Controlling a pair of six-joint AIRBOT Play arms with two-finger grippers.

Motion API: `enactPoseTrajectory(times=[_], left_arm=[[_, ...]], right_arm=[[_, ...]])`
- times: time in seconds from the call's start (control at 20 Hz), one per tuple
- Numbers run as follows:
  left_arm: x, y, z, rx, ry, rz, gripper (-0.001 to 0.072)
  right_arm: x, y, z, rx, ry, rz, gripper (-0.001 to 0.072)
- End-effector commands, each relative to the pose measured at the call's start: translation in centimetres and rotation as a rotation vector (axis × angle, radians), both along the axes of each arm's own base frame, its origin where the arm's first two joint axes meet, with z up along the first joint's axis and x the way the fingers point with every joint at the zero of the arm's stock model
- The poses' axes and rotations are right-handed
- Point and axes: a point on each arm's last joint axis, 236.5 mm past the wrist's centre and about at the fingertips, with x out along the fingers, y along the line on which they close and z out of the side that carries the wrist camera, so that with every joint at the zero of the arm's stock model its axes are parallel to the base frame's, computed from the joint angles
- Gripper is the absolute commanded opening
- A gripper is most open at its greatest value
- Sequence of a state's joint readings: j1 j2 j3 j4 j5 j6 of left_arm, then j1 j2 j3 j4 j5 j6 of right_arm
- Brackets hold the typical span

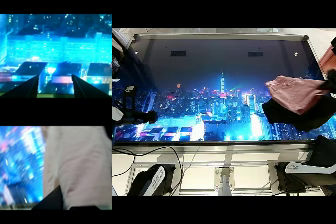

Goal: Fold the clothes and pants, and hang the long-sleeved shirts on hangers.

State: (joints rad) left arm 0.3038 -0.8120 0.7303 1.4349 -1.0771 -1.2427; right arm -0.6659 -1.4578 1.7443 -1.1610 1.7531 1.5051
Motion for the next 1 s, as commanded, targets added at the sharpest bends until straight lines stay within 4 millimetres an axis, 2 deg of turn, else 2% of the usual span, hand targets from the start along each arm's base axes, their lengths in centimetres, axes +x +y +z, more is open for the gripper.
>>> enactPoseTrajectory(times=[0.0,0.05,0.2,0.25,0.3,0.35,0.45,0.55,0.6,0.65,0.75,0.8,0.95], left_arm=[[0.0,0.0,0.0,0.001,-0.001,0.001,0.0481],[0.0,0.0,0.0,0.001,-0.001,0.001,0.0481],[0.0,0.0,0.0,0.0,-0.001,0.001,0.048],[0.0,0.0,0.0,0.001,-0.001,0.001,0.048],[0.0,0.0,0.0,0.0,-0.001,0.001,0.0481],[0.0,0.0,0.0,0.001,-0.001,0.001,0.048],[0.0,0.0,0.0,0.0,-0.001,0.001,0.0481],[0.0,0.0,0.0,0.0,-0.001,0.001,0.0481],[0.0,0.0,0.0,0.0,-0.001,0.001,0.0481],[0.0,0.0,0.0,0.001,-0.001,0.001,0.0481],[0.0,0.0,0.0,0.0,-0.001,0.001,0.0481],[0.0,0.0,0.0,0.0,-0.001,0.001,0.0481],[0.0,0.0,0.0,0.0,-0.001,0.001,0.0481]], right_arm=[[-4.1,-7.9,-0.1,-0.061,0.014,-0.23,0.0011],[-4.5,-9.0,-0.3,-0.064,0.01,-0.263,0.0065],[-5.7,-10.3,-0.9,-0.066,0.035,-0.306,0.0372],[-5.8,-10.4,-1.0,-0.068,0.039,-0.307,0.0448],[-5.7,-10.3,-1.0,-0.066,0.04,-0.312,0.0488],[-5.7,-10.2,-0.9,-0.068,0.041,-0.309,0.0489],[-5.5,-9.7,-0.6,-0.065,0.035,-0.296,0.0487],[-4.4,-7.7,0.3,-0.052,0.008,-0.247,0.0453],[-3.6,-6.4,1.0,-0.053,-0.015,-0.212,0.0386],[-2.8,-4.7,1.8,-0.063,-0.037,-0.166,0.0286],[-0.7,-0.7,3.3,-0.094,-0.09,-0.043,0.004],[0.1,1.7,3.8,-0.103,-0.106,0.034,0.0009],[1.6,10.3,4.7,-0.129,-0.132,0.284,0.0009]])
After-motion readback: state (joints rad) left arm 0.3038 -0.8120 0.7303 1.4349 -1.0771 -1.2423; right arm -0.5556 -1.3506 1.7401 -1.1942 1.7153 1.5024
